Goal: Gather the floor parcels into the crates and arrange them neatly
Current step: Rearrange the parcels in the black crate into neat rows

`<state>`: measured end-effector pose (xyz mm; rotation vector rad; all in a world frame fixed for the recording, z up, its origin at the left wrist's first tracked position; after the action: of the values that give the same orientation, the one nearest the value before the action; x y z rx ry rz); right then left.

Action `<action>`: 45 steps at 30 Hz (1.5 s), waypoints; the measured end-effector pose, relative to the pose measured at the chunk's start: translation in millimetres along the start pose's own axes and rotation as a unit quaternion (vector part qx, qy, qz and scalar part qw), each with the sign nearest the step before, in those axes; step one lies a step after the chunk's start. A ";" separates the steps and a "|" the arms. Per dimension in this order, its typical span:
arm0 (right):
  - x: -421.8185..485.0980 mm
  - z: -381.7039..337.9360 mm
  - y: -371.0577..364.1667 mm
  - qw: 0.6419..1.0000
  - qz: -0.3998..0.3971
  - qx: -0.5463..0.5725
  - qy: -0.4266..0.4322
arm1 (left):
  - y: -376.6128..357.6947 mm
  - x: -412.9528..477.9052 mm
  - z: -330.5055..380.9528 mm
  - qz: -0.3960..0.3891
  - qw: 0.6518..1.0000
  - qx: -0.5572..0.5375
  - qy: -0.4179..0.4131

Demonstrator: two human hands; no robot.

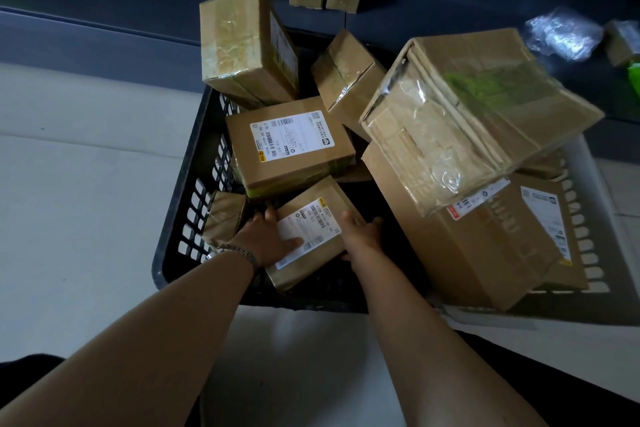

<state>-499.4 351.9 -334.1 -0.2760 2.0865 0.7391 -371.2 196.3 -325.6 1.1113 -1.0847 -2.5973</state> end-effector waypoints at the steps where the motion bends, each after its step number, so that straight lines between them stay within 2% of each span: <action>1: -0.6 -0.6 1.3 1.000 0.001 0.004 -0.001 | 0.5 -0.2 0.4 0.003 1.000 0.001 0.000; 4: -5.2 4.4 3.1 0.998 -0.021 0.044 -0.035 | 0.3 -0.4 2.5 0.005 1.000 0.004 -0.004; 7: -6.9 13.0 0.5 0.987 -0.093 0.080 -0.100 | 0.1 -1.5 3.9 0.009 1.000 0.007 -0.003; 12: -24.0 34.3 -17.7 0.950 -0.219 0.028 -0.219 | 0.5 -4.4 4.4 0.015 1.000 0.016 0.006; 16: -28.5 50.8 -28.1 0.933 -0.248 -0.007 -0.259 | -0.4 -3.8 1.7 0.017 1.000 0.007 0.010; 20: -26.0 48.9 -28.0 0.938 -0.245 0.004 -0.244 | -0.1 -1.8 0.7 0.012 1.000 0.011 0.010; 34: -37.6 34.4 -20.3 0.967 -0.190 -0.098 -0.135 | 2.3 4.0 -3.4 0.008 1.000 0.019 0.006; 39: -36.0 10.4 -2.7 0.988 -0.117 -0.095 -0.044 | 5.9 3.7 0.7 0.022 1.000 0.006 0.005; 45: -34.2 3.4 8.5 0.994 -0.072 -0.082 -0.020 | 10.6 7.2 0.8 0.034 0.999 0.009 0.004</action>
<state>-480.8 358.1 -304.6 -0.4942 1.9475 0.8225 -378.8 186.4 -322.5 1.0670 -1.1269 -2.5335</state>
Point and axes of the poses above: each hand's wrist, its own x-axis towards the middle knuckle, its own y-axis out of the back of the hand, z = x × y, the point moved 9 cm from there along x, towards the middle knuckle, and after that the axes turned 11 degrees about -y, right-handed, at the moved point
